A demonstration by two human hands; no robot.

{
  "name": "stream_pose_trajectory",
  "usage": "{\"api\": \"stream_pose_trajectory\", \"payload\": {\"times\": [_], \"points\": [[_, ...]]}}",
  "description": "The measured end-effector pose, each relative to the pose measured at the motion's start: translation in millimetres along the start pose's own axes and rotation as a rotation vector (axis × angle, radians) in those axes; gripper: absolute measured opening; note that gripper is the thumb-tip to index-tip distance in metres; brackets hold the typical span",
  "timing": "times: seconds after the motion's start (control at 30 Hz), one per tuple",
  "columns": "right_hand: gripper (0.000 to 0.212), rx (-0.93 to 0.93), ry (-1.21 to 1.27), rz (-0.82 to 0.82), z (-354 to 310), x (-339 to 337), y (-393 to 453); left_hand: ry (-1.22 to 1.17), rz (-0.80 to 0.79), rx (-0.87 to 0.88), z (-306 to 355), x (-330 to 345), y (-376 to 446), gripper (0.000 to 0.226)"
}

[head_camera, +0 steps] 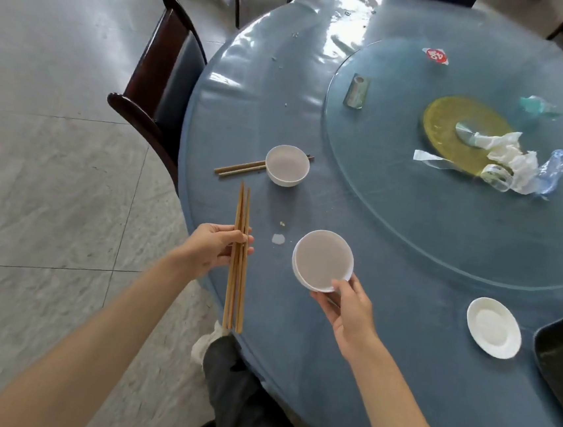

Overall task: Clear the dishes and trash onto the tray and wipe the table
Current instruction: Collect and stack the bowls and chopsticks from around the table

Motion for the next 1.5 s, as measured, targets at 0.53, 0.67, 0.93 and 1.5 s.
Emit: {"api": "stream_pose_trajectory", "payload": {"times": [0.53, 0.67, 0.93, 1.5], "points": [[0.041, -0.064, 0.079, 0.074, -60.8, 131.7, 76.8, 0.259, -0.012, 0.099, 146.9, -46.8, 125.3, 0.022], [0.044, -0.079, 0.069, 0.083, -75.9, 149.6, 88.9, 0.424, 0.012, 0.126, 170.4, -41.8, 152.9, 0.021], [0.045, -0.045, 0.071, 0.181, -86.8, 186.4, 126.7, 0.887, -0.139, 0.149, 194.2, -30.9, 231.7, 0.015], [0.051, 0.037, 0.151, 0.418, -63.6, 226.4, 159.1, 1.210, -0.386, 0.268, 169.8, 0.3, 298.1, 0.018]]}}
Point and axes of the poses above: each hand's wrist, its own y-axis towards the middle knuckle, its own x-axis out of the palm, z = x × y, the point moved 1 cm from there along y, towards the middle knuckle, and after that the axes turned 2 degrees about -z, right-handed, at the moved point
